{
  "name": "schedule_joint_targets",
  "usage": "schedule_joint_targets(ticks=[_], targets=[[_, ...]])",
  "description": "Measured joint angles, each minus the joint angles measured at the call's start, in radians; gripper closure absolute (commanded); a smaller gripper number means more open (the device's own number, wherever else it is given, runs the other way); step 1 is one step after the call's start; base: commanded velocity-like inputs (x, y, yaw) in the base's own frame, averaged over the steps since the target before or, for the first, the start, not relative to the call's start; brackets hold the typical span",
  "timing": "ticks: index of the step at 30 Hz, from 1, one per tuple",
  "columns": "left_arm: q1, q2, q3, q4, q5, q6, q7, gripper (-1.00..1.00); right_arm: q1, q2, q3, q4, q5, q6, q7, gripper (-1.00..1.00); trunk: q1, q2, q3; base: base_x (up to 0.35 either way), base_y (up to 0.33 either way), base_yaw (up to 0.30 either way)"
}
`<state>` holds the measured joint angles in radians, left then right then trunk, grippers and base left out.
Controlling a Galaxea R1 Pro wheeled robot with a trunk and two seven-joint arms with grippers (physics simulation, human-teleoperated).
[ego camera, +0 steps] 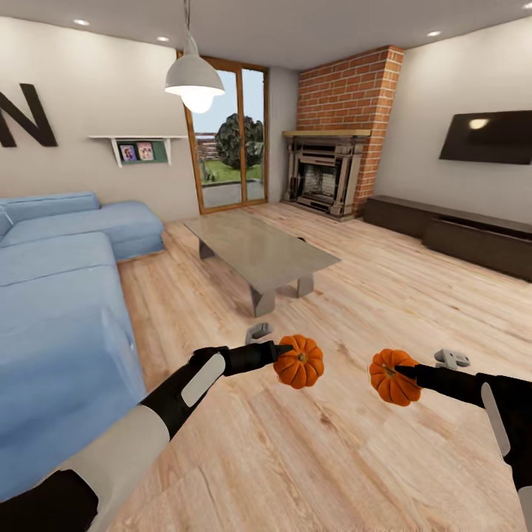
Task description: Place each of the two pumpkins and all three candles from the living room inside a cabinet in the living room (use any cabinet), then make sure every cabinet is closed, and position the cauldron so it is next to a table in the living room.
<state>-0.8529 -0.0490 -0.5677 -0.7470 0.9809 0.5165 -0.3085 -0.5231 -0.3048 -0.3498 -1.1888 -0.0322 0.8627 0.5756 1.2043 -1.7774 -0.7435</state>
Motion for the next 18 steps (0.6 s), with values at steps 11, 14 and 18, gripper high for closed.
schedule_joint_targets(ticks=[11,14,18], targets=[[0.000,0.000,0.000,-0.001,-0.002,0.000,-0.001,1.00,0.000,0.000,0.000,0.001,0.002,0.000,-0.002,1.00,-0.042,0.077,0.034,0.000,0.000,-0.273],[0.000,0.001,0.000,0.000,0.001,0.001,-0.001,1.00,0.000,0.000,0.001,0.001,0.003,0.001,-0.002,1.00,-0.054,0.098,0.041,0.000,0.000,-0.202],[0.000,0.000,0.000,0.000,0.002,0.002,-0.001,1.00,0.000,0.000,0.000,0.000,-0.003,0.002,-0.002,1.00,-0.069,0.126,0.049,0.000,0.000,-0.169]])
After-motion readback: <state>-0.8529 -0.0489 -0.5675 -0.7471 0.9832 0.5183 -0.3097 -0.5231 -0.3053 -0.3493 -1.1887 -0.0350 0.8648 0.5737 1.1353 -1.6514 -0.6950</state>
